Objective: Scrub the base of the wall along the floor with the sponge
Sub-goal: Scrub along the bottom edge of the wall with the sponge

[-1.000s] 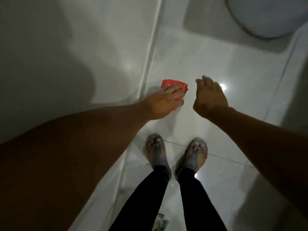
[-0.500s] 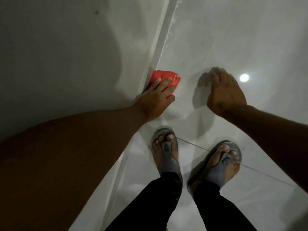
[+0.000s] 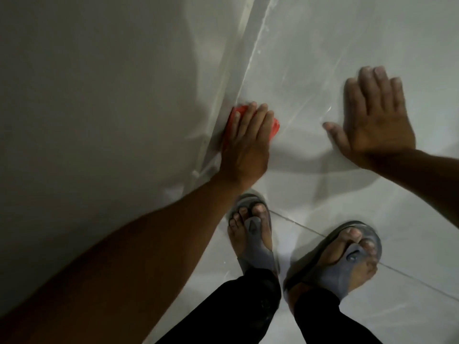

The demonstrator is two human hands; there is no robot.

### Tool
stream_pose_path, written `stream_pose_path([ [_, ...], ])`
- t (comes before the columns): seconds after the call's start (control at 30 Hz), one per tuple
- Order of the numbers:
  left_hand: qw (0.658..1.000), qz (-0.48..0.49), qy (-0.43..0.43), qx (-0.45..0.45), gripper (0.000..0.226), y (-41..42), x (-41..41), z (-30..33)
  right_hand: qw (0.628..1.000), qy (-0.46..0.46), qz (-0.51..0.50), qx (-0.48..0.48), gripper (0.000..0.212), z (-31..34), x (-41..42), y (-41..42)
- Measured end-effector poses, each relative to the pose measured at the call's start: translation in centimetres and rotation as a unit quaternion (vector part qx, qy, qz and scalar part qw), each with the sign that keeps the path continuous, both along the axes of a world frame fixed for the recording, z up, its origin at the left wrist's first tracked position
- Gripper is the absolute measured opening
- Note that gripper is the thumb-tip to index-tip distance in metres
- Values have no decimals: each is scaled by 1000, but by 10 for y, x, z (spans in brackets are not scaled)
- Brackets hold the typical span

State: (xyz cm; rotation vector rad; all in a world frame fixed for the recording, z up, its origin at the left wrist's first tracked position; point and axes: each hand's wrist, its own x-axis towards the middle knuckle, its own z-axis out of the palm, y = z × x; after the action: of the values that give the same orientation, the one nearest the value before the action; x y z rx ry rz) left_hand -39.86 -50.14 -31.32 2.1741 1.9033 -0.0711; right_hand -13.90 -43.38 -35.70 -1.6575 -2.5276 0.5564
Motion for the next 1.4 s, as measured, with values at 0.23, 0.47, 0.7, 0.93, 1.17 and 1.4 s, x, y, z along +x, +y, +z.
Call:
stream_pose_path([
  [0.23, 995, 6, -24, -94, 81, -43, -24, 7, 998, 4, -9, 58, 87, -17, 6, -1],
  [0.47, 997, -26, -65, 13, 62, 42, -7, -5, 997, -5, -5, 81, 90, -27, 8, -1],
  [0.7, 996, 80, -16, 37, 66, -30, 5, -5, 994, -1, 41, 105, 93, -22, 17, 19],
  [0.93, 989, 78, -55, 115, 51, 86, 18, -22, 991, 8, 63, 118, 92, -23, 24, 31],
  [1.17, 996, 56, -27, 63, 62, 8, 8, -2, 991, 9, 74, 110, 87, -13, 37, 62],
  [1.4, 992, 25, -43, 118, 51, 126, 19, -19, 992, 6, 71, 106, 87, -19, 40, 70],
])
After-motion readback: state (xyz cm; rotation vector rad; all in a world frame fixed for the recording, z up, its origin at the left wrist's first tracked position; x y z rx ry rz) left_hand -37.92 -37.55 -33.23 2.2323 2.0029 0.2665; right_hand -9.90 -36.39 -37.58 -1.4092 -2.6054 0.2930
